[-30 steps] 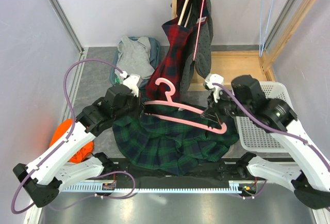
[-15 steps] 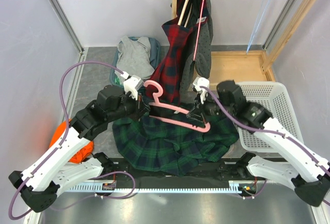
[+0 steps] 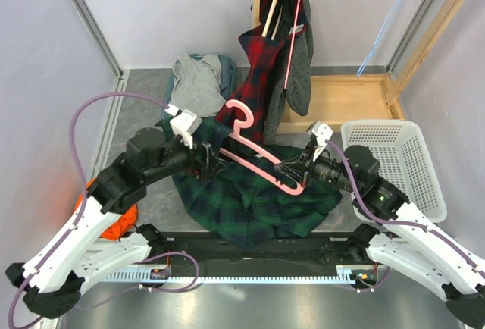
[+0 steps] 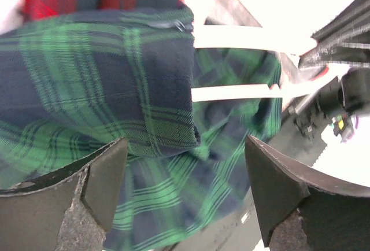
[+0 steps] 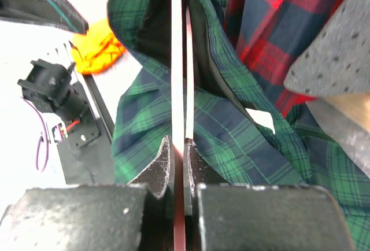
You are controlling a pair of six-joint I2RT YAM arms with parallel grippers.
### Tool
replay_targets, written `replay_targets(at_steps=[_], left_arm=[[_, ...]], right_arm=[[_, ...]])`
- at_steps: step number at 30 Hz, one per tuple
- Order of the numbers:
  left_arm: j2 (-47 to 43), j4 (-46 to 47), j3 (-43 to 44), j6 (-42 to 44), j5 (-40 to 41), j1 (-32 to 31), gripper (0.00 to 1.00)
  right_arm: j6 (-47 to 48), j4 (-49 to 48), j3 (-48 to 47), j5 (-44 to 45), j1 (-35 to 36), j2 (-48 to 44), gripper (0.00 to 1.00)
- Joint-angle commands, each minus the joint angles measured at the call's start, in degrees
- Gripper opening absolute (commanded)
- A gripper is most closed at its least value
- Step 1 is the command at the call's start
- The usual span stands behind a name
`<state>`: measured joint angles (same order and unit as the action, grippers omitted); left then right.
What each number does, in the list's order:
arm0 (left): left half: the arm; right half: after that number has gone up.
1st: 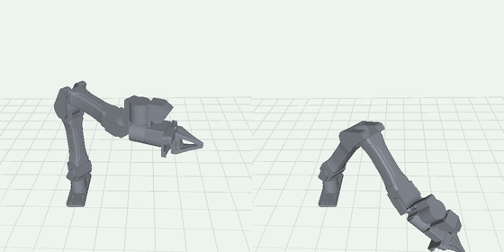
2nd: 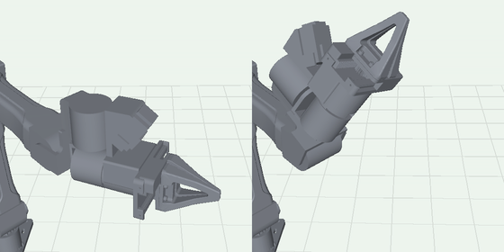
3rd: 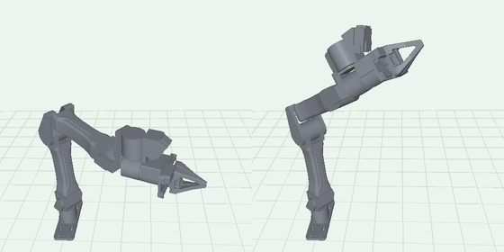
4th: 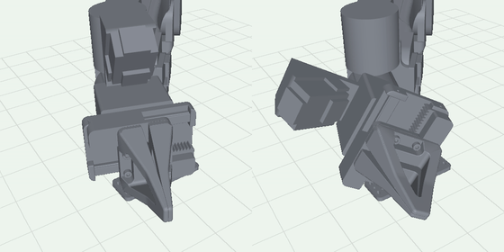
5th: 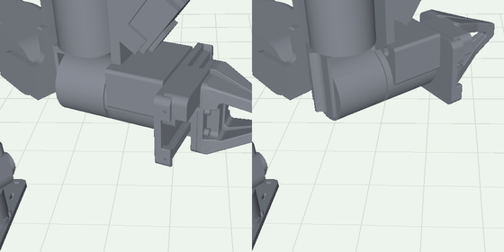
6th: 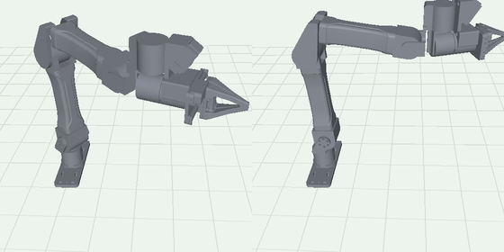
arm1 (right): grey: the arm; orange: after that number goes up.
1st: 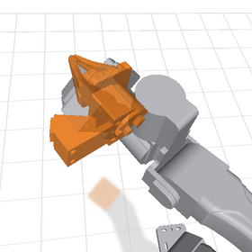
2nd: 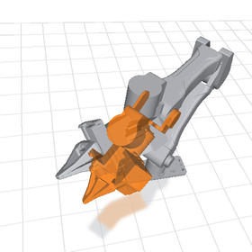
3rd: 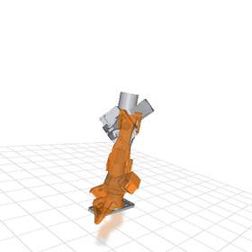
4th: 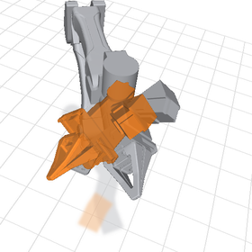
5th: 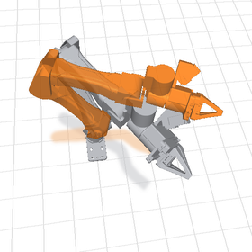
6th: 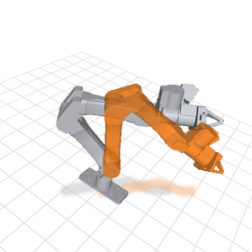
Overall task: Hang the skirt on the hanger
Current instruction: Hang the skirt on the hanger.
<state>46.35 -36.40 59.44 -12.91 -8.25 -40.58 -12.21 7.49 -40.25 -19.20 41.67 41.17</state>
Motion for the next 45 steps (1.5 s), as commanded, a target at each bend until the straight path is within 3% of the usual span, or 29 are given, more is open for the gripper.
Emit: replay_targets(at_steps=[1,8,12,16,19,24,30,36,37,38,40,42,43,44,45], left_arm=[[-3.63,2.30,5.24,2.89,5.17,-0.03,0.89],[-10.65,5.55,7.53,5.26,4.90,-0.03,0.91],[-11.80,5.29,7.71,7.54,10.08,-0.03,0.93],[-11.19,3.89,10.51,12.53,8.70,-0.03,0.95],[-9.97,2.48,12.79,17.63,2.47,-0.03,0.95],[-6.01,-7.77,17.54,25.82,-17.28,0.06,0.95],[-0.39,-16.67,16.50,29.69,-27.67,-0.03,0.93],[1.20,-17.30,12.90,29.52,-29.54,-0.03,0.93],[1.29,-17.30,12.55,29.52,-29.80,-0.03,0.89],[1.64,-17.21,12.37,29.34,-29.98,-0.03,0.76],[1.99,-17.39,11.67,28.99,-30.68,-0.03,0.66],[2.43,-17.30,11.05,28.55,-31.30,-0.03,0.50],[2.52,-17.30,10.79,28.46,-31.21,-0.03,0.42],[2.52,-17.30,10.44,28.46,-30.60,-0.03,0.24],[2.61,-17.30,10.35,28.03,-30.07,-0.03,0.18]], right_arm=[[-1.15,-12.15,-0.88,-1.19,-0.01,-3.99,0.00],[-1.07,-10.91,-1.32,-2.59,0.08,-7.15,0.00],[-0.54,-9.43,-2.99,-5.58,0.08,-8.29,0.00],[0.78,-5.83,-5.80,-11.02,0.08,-9.09,0.00],[2.01,-3.27,-7.56,-15.42,0.08,-10.31,0.00],[2.80,-0.90,-8.27,-18.41,0.08,-13.48,0.00],[3.59,2.96,-9.40,-21.22,-0.01,-13.75,0.00],[5.35,6.48,-10.64,-24.04,0.08,-12.52,0.00],[5.53,6.58,-10.64,-23.87,0.08,-12.60,0.00],[5.70,6.66,-10.55,-23.78,-0.01,-12.69,0.00],[6.05,6.93,-10.64,-23.52,0.08,-12.78,0.00],[6.58,7.28,-10.81,-23.16,-0.01,-12.78,0.00],[6.84,7.45,-10.90,-22.90,0.08,-12.52,0.00],[6.93,7.80,-11.08,-22.72,-0.01,-12.34,0.00],[7.63,8.07,-11.17,-22.72,0.08,-12.25,0.00]])
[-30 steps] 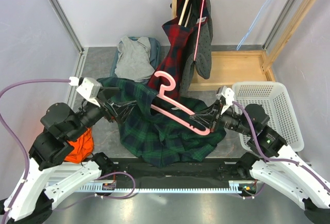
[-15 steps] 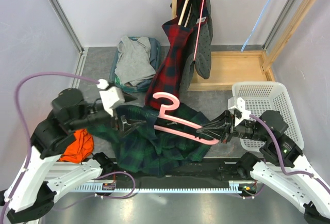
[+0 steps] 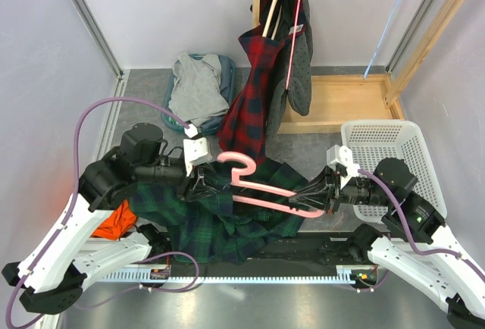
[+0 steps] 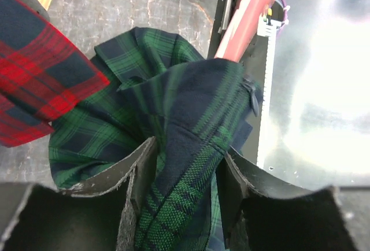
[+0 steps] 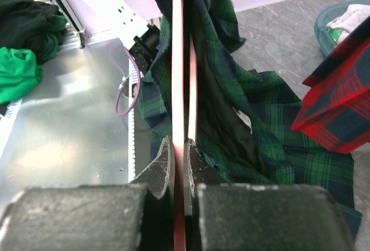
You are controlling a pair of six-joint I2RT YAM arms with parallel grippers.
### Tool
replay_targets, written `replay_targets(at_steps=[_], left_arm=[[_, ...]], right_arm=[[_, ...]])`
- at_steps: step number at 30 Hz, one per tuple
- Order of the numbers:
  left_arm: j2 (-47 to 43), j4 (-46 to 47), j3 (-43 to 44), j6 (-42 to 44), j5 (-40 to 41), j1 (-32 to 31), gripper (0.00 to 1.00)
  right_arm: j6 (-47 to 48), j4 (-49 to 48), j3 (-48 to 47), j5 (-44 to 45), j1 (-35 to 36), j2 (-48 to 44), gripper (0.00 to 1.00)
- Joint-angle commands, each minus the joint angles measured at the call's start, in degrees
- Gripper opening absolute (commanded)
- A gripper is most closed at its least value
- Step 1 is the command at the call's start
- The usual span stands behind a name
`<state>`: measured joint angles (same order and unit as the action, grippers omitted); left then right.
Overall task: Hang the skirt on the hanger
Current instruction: Hang the skirt on the hanger.
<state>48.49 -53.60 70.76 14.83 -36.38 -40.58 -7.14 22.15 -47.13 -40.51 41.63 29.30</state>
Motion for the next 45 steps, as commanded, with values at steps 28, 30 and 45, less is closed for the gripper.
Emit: replay_targets(at_steps=[28,30,45], left_arm=[[-4.28,11.07,-8.27,-9.29,13.27,-0.03,0.02],[-3.67,10.80,-8.53,-9.29,12.22,-0.03,0.02],[-2.79,10.10,-8.19,-9.12,8.61,-0.03,0.02]], right_arm=[[4.14,-4.48,-9.11,10.20,0.12,17.09,0.80],[6.68,-4.57,-10.16,8.10,0.12,20.61,0.81],[12.76,-5.28,-12.02,-6.25,1.88,32.04,0.82]])
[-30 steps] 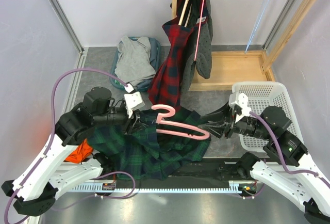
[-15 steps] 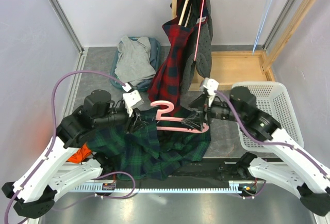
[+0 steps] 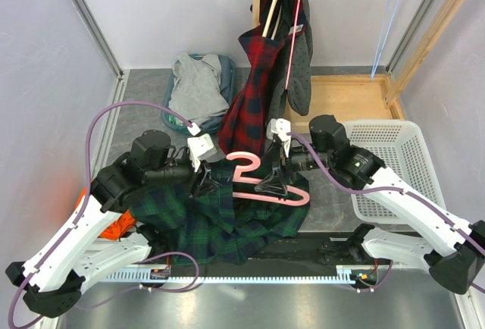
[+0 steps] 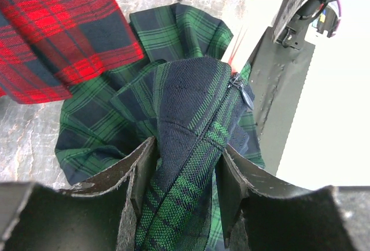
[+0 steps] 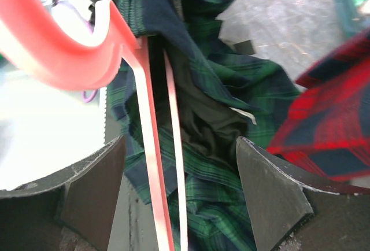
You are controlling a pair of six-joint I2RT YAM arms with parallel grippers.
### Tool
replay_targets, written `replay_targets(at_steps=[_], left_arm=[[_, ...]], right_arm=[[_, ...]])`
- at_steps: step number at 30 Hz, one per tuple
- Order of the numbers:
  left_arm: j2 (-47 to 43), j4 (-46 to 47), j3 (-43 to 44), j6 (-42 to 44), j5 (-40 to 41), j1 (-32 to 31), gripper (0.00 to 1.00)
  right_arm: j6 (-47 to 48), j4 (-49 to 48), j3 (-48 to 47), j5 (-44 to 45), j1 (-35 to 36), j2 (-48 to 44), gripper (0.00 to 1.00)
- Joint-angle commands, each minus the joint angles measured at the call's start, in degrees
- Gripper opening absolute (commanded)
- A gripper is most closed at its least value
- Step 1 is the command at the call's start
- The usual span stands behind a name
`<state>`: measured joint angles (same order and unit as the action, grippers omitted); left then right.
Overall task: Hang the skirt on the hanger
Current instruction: Hang the skirt on the hanger.
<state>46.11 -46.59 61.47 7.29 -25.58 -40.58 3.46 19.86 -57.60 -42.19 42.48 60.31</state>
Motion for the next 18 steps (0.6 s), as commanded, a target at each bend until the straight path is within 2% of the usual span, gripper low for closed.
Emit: replay_targets(at_steps=[1,4,7,10,11,13,15,16,17,18], left_arm=[[-0.40,3.08,1.02,-1.58,-2.10,-0.03,0.02],[-0.40,3.08,1.02,-1.75,-2.72,-0.03,0.02],[-0.67,3.17,1.02,-1.84,-3.33,-0.03,0.02],[-0.84,3.08,0.93,-2.01,-3.86,-0.03,0.02],[-0.93,3.08,0.93,-1.93,-3.77,-0.03,0.02],[-1.19,2.99,0.93,-1.93,-3.77,-0.03,0.02],[-1.20,2.56,1.02,-1.93,-3.86,-0.03,0.02],[-0.85,1.95,1.28,-1.84,-3.77,-0.03,0.08],[-0.50,1.07,1.80,-1.75,-3.86,-0.03,0.18],[-0.14,-1.20,3.20,-1.32,-4.12,-0.03,0.35]], right_arm=[[2.07,-3.16,-1.55,-4.56,1.20,1.12,0.82],[1.98,-3.33,-1.63,-4.48,1.99,2.17,0.76],[1.81,-3.25,-1.90,-3.77,2.43,2.97,0.62],[1.63,-3.25,-1.90,-2.55,2.52,3.49,0.38],[1.55,-3.16,-1.99,-2.19,2.70,3.58,0.20],[1.55,-3.07,-1.99,-0.79,2.70,3.58,0.00],[1.46,-2.90,-1.81,0.61,2.78,3.14,0.00],[1.72,-2.55,-1.90,1.32,2.78,2.88,0.00],[2.07,-2.28,-1.81,1.24,2.78,2.01,0.00],[2.33,-1.67,-1.72,0.89,2.78,1.57,0.00]])
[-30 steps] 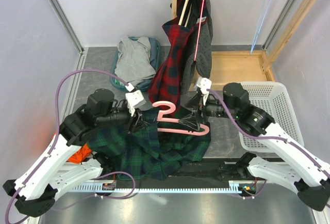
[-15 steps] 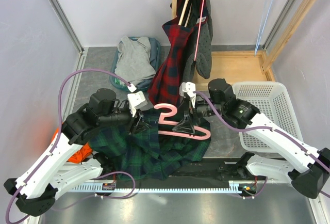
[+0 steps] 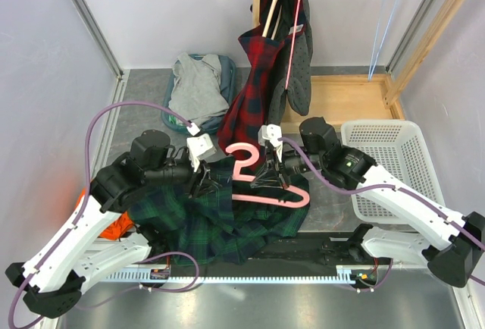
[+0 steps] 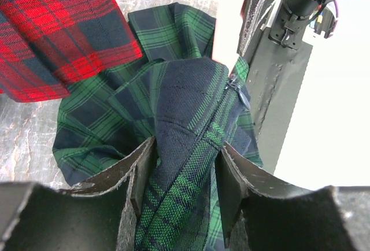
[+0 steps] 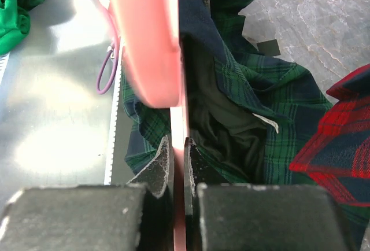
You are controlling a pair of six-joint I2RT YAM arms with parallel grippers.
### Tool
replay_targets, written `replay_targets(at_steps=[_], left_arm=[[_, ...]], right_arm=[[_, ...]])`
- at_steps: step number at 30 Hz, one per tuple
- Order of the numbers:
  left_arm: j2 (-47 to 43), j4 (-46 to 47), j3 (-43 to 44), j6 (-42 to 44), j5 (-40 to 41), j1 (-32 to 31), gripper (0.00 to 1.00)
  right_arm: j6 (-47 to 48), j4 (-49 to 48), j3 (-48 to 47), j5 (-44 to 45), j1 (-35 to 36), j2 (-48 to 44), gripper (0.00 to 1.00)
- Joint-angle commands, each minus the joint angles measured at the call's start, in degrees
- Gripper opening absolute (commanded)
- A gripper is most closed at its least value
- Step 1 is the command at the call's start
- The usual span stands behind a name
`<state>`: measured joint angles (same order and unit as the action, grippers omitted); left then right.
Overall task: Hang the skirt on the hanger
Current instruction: Hang the skirt on the hanger.
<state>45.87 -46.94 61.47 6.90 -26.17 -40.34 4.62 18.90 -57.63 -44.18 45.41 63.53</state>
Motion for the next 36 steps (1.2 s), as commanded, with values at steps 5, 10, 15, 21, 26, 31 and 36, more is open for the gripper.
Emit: replay_targets(at_steps=[5,10,15,21,26,31,36], left_arm=[[1.59,-4.91,6.73,1.19,-3.45,-0.27,0.63],[2.82,-7.37,10.15,3.73,-5.81,-0.27,0.68],[6.33,-9.40,12.00,5.84,-10.37,-0.27,0.69],[8.54,-10.28,9.29,7.60,-15.57,-0.79,0.64],[9.77,-10.10,7.53,7.43,-15.67,-1.76,0.66],[10.38,-7.91,6.56,5.68,-12.68,-2.11,0.45],[10.21,-5.80,4.80,4.18,-9.78,-2.11,0.02]], right_arm=[[3.55,1.67,-1.44,0.85,-0.14,-5.95,0.00],[5.04,4.39,-1.96,-0.02,-0.14,-7.19,0.00],[6.19,6.33,-2.58,-1.87,-0.23,-5.70,0.00],[6.63,5.72,-2.67,-2.92,-0.14,-6.04,0.00],[6.63,5.10,-2.76,-3.98,-0.14,-6.40,0.00],[6.28,4.66,-2.58,-4.33,-0.23,-7.01,0.00],[5.22,3.61,-2.32,-4.60,-0.14,-7.89,0.00]])
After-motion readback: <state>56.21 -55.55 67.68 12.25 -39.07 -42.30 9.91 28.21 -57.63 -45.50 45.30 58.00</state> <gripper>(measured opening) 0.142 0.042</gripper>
